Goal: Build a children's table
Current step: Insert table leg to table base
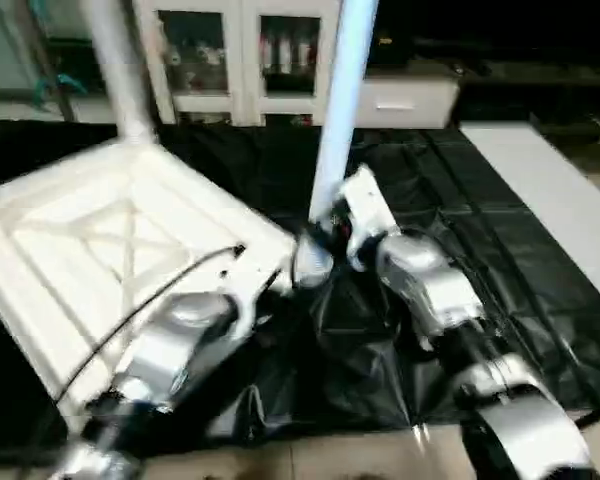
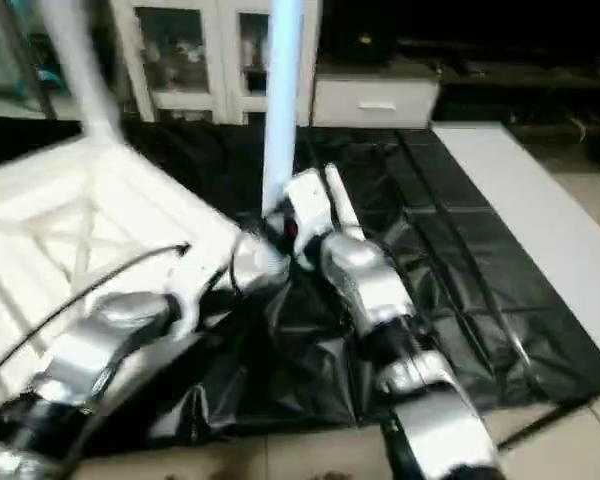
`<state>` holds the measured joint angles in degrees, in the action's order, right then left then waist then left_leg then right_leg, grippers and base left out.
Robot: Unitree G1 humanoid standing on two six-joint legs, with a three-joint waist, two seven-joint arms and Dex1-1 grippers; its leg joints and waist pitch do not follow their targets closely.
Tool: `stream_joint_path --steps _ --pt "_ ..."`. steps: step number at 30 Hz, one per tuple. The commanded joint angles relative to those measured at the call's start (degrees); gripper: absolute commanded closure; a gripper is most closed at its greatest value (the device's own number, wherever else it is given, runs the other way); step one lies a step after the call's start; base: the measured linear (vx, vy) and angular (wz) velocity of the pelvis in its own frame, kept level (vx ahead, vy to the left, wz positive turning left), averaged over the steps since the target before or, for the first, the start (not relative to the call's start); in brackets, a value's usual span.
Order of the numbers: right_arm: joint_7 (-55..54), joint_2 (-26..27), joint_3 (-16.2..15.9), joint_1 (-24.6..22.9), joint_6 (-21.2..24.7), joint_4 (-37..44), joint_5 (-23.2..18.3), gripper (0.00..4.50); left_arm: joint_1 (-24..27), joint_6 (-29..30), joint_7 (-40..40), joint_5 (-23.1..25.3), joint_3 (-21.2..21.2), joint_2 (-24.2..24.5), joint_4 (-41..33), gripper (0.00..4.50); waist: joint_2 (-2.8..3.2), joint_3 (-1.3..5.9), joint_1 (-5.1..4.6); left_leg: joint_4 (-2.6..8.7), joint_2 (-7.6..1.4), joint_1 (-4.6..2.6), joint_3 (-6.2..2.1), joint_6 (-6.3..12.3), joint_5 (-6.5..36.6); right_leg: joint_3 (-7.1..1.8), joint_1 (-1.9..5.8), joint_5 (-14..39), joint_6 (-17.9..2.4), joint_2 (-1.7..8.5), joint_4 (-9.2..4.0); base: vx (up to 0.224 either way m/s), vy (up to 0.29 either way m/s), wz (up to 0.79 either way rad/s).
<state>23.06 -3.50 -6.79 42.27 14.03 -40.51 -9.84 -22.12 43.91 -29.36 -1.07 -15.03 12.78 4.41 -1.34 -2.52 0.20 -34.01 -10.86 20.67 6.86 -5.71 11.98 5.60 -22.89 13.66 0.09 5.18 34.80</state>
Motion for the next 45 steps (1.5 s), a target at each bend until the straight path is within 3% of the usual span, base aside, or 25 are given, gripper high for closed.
stream_joint_path --steps 1,2,3,4,6,7,9,10,14,18,21,23,26,29,31,33,34,37,40,41,42,44,45 --pt "-8.4 0.9 1.2 0.4 0.7 -9.9 3.2 2.66 -2.7 -0.3 4.7 0.2 0.2 -4.9 2.7 4.5 0.06 1.96 -0.37 5.48 -1.77 -0.18 0.13 -2.04 22.2 -2.77 1.19 21.9 -6.1 2.46 -5.7 0.0 0.0 0.0" --pt "-10.0 1.4 1.4 1.2 0.1 -11.1 3.6 2.66 -3.5 -0.2 6.4 0.8 0.5 -6.0 3.7 4.5 0.0 1.61 -0.52 5.18 -1.37 -1.07 0.62 -1.9 25.9 -2.78 0.53 24.2 -7.2 2.54 -6.34 0.0 0.0 0.0" --pt "-13.9 3.1 2.5 3.2 -0.9 -13.9 3.4 2.66 -5.9 -1.7 10.7 1.9 1.0 -8.5 7.7 4.5 -0.66 1.66 -0.64 5.15 -1.3 -0.91 0.58 -0.93 27.1 -2.36 1.01 28.5 -5.5 2.91 -6.71 0.0 0.0 0.0" --pt "-15.0 3.3 2.8 3.6 -1.1 -14.4 3.4 2.66 -6.4 -2.3 11.7 2.3 1.0 -8.9 8.6 4.5 -0.54 1.69 -0.69 5.2 -1.27 -0.68 0.5 -0.76 26.9 -2.3 1.2 28.9 -4.9 2.96 -6.71 0.0 0.0 0.0" --pt "-17.3 3.9 3.3 4.3 -2.2 -15.6 3.4 2.66 -7.3 -3.4 13.5 2.9 1.5 -9.6 10.3 4.5 -0.22 2.02 -0.52 5.57 -1.68 -0.39 0.38 -0.78 25.4 -2.38 1.84 25.0 -4.8 3.19 -6.6 0.0 0.0 0.0" --pt "-17.4 3.9 3.3 4.3 -2.2 -15.7 3.4 2.66 -7.3 -3.4 13.5 2.9 1.5 -9.6 10.3 4.5 -0.49 2.1 -0.46 5.74 -1.78 -0.18 0.44 -0.67 24.2 -2.49 2.01 22.9 -5.1 3.21 -6.49 0.0 0.0 0.0" --pt "-19.6 4.6 4.0 5.2 -3.5 -17.5 3.4 2.66 -8.9 -4.6 16.2 2.9 3.2 -10.9 12.5 4.5 -0.58 2.14 -0.12 5.78 -1.79 -0.45 1.09 -0.25 21.7 -2.87 1.74 18.7 -6.6 3.07 -6.15 0.0 0.0 0.0" --pt "-20.2 4.7 4.2 5.3 -3.9 -17.8 3.4 2.66 -9.4 -5.0 16.6 2.9 3.5 -11.0 13.2 4.5 -0.89 2.09 0.0 5.71 -1.78 -0.56 1.44 -0.07 20.9 -3.06 1.56 18.2 -6.9 3.02 -6.14 0.0 0.0 0.0" --pt "-21.8 5.5 5.7 6.9 -6.1 -21.4 3.4 2.66 -10.9 -5.7 17.3 3.5 4.2 -11.5 15.5 4.5 -1.12 2.13 0.19 5.58 -1.75 -0.92 1.97 0.33 20.8 -3.67 0.98 20.6 -6.5 2.87 -6.24 0.0 0.0 0.0" --pt "-21.3 6.1 6.6 7.9 -6.9 -22.9 3.0 2.66 -10.8 -5.7 16.6 3.4 3.5 -10.9 16.0 4.5 -1.0 2.18 0.16 5.73 -1.91 -0.37 2.12 0.29 19.4 -3.87 1.37 18.6 -6.7 2.91 -5.91 0.0 0.0 0.0" --pt "-19.5 6.3 7.2 8.2 -7.9 -23.1 2.5 2.66 -10.4 -5.7 16.0 3.3 3.2 -10.7 15.8 4.5 -1.06 2.11 0.12 5.69 -1.83 -0.51 2.28 0.33 20.4 -3.9 1.22 19.3 -6.7 2.83 -6.03 0.0 0.0 0.0" --pt "-19.0 6.3 7.4 8.5 -8.3 -23.5 2.6 2.1 -10.3 -5.8 15.9 3.3 3.0 -10.6 15.9 4.5 -1.06 2.13 0.13 5.65 -1.78 -0.52 2.22 0.46 21.0 -3.88 1.18 21.1 -6.3 2.94 -6.22 0.0 0.0 0.0" --pt "-17.8 6.2 7.9 8.9 -8.9 -23.8 2.7 1.94 -10.0 -5.9 15.5 3.2 2.9 -10.3 15.8 4.5 -1.09 2.12 0.01 5.67 -1.76 -0.3 2.1 0.51 21.0 -3.79 1.25 22.1 -6.0 2.95 -6.32 0.0 0.0 0.0" --pt "-15.7 5.7 7.2 9.1 -8.4 -21.8 2.9 1.64 -9.8 -5.8 14.9 3.3 2.7 -9.5 15.1 4.5 -1.19 2.43 0.16 5.61 -1.93 0.0 2.25 0.89 17.9 -3.87 1.53 17.7 -7.0 2.86 -5.76 0.0 0.0 0.0" --pt "-14.0 5.3 6.8 8.9 -7.4 -19.5 2.8 1.46 -9.5 -5.5 13.9 3.1 2.4 -8.8 14.2 4.5 -1.21 2.29 0.22 5.52 -1.92 -0.26 2.44 1.25 18.4 -3.9 1.2 18.7 -7.5 2.86 -5.94 0.0 0.0 0.0" --pt "-11.3 4.4 6.1 8.1 -5.8 -15.1 2.8 1.27 -8.9 -5.4 11.8 3.0 1.5 -7.5 12.7 4.5 -1.3 2.64 0.3 5.5 -2.0 0.44 2.35 1.49 15.5 -3.91 1.74 17.3 -7.2 2.98 -5.59 0.0 0.0 0.0" --pt "-9.9 3.9 5.9 7.4 -4.2 -12.2 2.3 1.14 -8.4 -5.2 10.7 2.9 0.9 -6.7 11.7 4.5 -1.16 2.61 0.37 5.42 -2.03 0.34 2.46 1.6 14.9 -3.9 1.48 16.8 -7.4 2.9 -5.56 0.0 0.0 0.0" --pt "-8.1 3.0 5.7 6.1 -1.9 -8.0 1.6 0.99 -7.7 -5.1 8.9 2.8 0.0 -5.6 10.3 4.5 -1.47 2.74 0.55 5.13 -1.99 0.25 2.67 2.01 14.4 -3.96 1.19 19.2 -7.0 2.85 -5.75 0.0 0.0 0.0" --pt "-2.8 -0.5 3.6 1.8 4.7 3.6 0.8 0.74 -5.6 -4.5 3.7 1.8 -2.3 -2.1 6.7 4.5 -1.15 2.86 1.14 4.79 -2.03 0.24 3.04 2.08 10.7 -4.15 1.14 15.4 -7.3 2.68 -5.35 0.017 -0.015 0.01" --pt "-2.8 -0.5 3.6 1.8 4.7 3.6 0.8 0.67 -5.6 -4.5 3.7 1.8 -2.3 -2.1 6.7 4.5 -1.27 2.75 1.26 4.71 -1.92 0.33 3.2 2.22 10.1 -4.17 1.17 14.6 -7.4 2.48 -5.37 0.051 -0.045 0.04" --pt "-1.2 -2.1 2.9 0.4 7.0 7.0 0.5 0.57 -4.9 -4.8 1.3 1.6 -3.3 -0.5 5.6 4.5 -1.04 3.14 1.74 4.69 -2.08 0.72 3.19 2.12 6.7 -4.08 1.9 10.2 -8.3 2.46 -4.51 0.051 -0.033 -0.02" --pt "1.7 -4.9 1.6 -1.6 11.0 11.8 0.4 0.37 -3.9 -4.7 -2.2 1.1 -4.6 2.1 4.0 4.5 -0.83 3.13 2.07 4.74 -2.06 0.4 3.35 1.9 6.4 -4.12 1.72 8.3 -9.0 2.31 -4.49 0.0 0.0 0.0" --pt "3.9 -7.0 0.6 -2.9 13.6 14.9 0.4 0.3 -3.4 -4.6 -3.5 0.9 -5.0 3.1 3.2 4.5 -0.71 3.23 2.41 4.66 -2.04 0.3 3.33 1.65 5.7 -4.18 2.08 5.6 -9.5 1.99 -4.11 0.0 0.0 0.0"
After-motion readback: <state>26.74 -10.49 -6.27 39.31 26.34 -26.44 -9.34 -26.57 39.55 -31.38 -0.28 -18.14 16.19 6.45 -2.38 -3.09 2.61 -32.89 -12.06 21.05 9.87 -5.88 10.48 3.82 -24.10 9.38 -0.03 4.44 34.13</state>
